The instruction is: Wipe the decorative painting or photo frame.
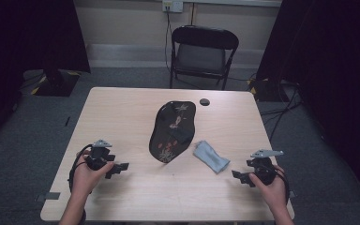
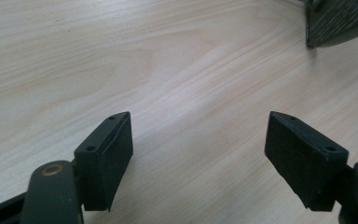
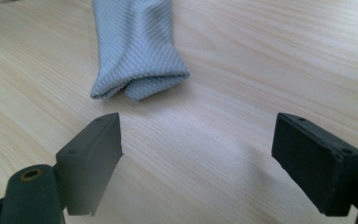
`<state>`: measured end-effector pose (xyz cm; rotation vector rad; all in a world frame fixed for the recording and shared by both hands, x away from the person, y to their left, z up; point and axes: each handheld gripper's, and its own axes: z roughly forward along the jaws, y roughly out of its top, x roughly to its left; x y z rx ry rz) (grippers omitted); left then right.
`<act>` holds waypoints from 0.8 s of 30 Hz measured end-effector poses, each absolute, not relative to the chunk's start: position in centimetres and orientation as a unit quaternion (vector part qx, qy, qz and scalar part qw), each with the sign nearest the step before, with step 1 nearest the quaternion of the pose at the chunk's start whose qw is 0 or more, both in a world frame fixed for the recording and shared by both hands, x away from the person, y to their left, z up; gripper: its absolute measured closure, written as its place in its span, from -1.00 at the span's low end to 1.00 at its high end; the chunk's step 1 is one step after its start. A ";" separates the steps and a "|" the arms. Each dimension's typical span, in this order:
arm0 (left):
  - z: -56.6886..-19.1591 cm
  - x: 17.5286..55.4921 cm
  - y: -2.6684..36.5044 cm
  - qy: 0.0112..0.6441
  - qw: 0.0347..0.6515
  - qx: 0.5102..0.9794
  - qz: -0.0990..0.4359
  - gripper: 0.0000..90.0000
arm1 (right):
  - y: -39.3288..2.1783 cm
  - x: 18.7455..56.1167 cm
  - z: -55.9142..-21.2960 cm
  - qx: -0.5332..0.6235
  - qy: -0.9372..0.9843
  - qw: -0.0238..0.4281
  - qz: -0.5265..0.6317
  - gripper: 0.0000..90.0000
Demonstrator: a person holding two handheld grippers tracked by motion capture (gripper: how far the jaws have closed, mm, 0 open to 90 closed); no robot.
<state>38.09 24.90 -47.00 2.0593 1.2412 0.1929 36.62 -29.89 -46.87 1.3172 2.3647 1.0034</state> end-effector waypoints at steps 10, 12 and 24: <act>-46.8 37.9 25.4 0.484 0.354 0.797 0.080 -0.48 | -30.8 35.9 -47.0 0.457 0.806 0.134 0.350 -0.64; -46.9 37.9 25.5 0.483 0.353 0.797 0.079 -0.48 | -30.9 35.6 -47.2 0.457 0.807 0.134 0.349 -0.64; -46.9 37.9 26.1 0.484 0.357 0.795 0.081 -0.48 | -31.7 35.1 -47.6 0.463 0.804 0.135 0.348 -0.64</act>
